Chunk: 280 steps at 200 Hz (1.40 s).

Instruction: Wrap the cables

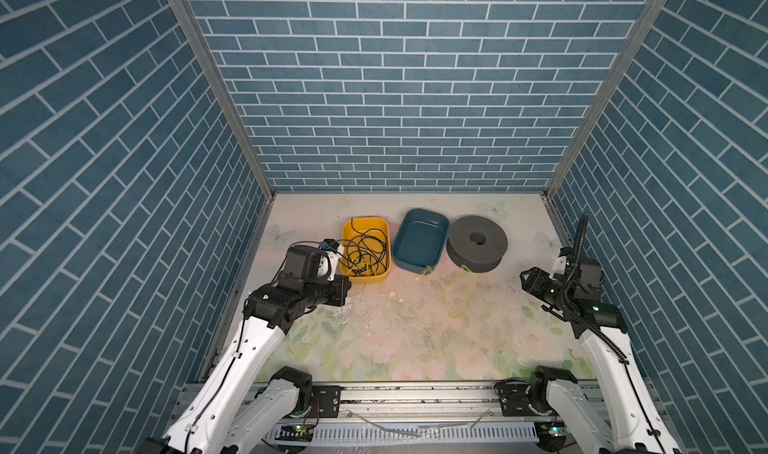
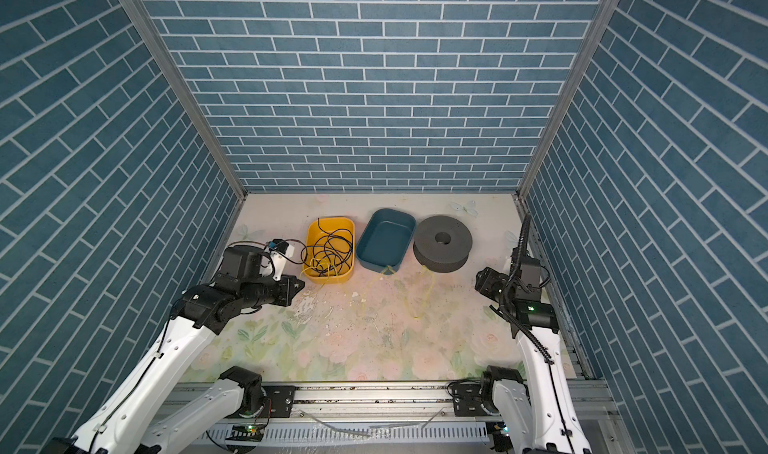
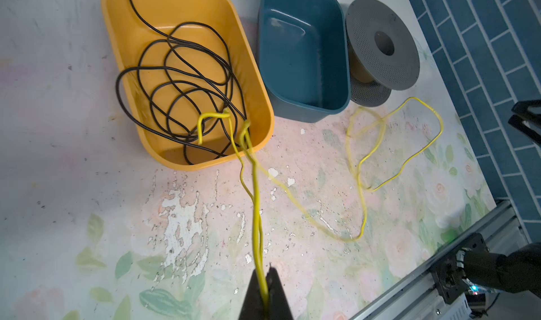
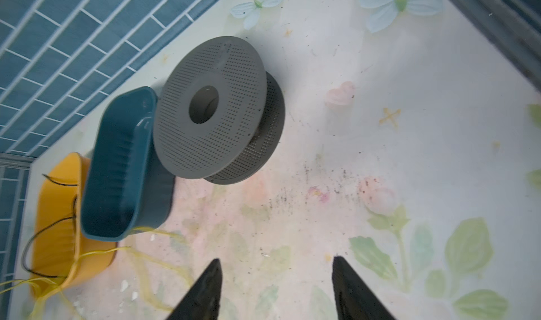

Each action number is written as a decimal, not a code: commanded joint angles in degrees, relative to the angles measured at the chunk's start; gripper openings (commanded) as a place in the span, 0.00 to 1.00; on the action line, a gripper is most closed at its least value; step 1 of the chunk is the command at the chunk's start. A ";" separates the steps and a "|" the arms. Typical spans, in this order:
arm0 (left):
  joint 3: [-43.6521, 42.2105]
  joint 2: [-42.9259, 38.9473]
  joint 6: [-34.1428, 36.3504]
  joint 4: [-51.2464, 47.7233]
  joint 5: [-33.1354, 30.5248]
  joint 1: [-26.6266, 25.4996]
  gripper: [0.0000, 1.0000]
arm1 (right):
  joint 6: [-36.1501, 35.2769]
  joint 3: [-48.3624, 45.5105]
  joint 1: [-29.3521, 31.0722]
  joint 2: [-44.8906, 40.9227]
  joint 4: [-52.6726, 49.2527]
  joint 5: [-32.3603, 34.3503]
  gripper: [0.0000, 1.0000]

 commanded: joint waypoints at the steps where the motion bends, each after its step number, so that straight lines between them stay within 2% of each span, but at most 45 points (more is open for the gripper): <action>1: 1.51 0.85 -1.19 3.84 -0.49 -1.64 0.00 | -0.58 2.43 0.57 -2.73 4.14 -7.95 0.73; 19: 2.19 2.09 -2.62 5.73 -0.49 -2.95 0.00 | -0.35 1.96 2.69 -4.68 8.36 -12.34 0.81; 43: 3.58 4.14 -3.57 7.35 -0.84 -5.86 0.00 | -1.31 2.55 8.10 -5.26 12.90 -14.66 0.84; 76: 5.92 7.02 -3.80 7.73 -1.93 -8.84 0.00 | -4.84 4.10 16.79 -3.01 17.65 -13.63 0.83; 115: 8.16 9.47 -4.61 7.98 -2.59 -11.31 0.00 | -6.16 4.88 24.39 3.08 26.82 -14.55 0.78; 176: 10.33 11.94 -6.37 7.43 -2.68 -13.41 0.00 | -14.12 8.21 37.94 17.57 37.05 -8.15 0.75; 214: 10.68 12.89 -6.95 7.56 -1.90 -13.41 0.00 | -21.44 9.77 45.32 25.16 44.05 -1.21 0.72; 280: 11.60 14.43 -7.49 8.10 -0.18 -13.41 0.00 | -26.69 15.09 51.18 37.10 52.02 0.84 0.64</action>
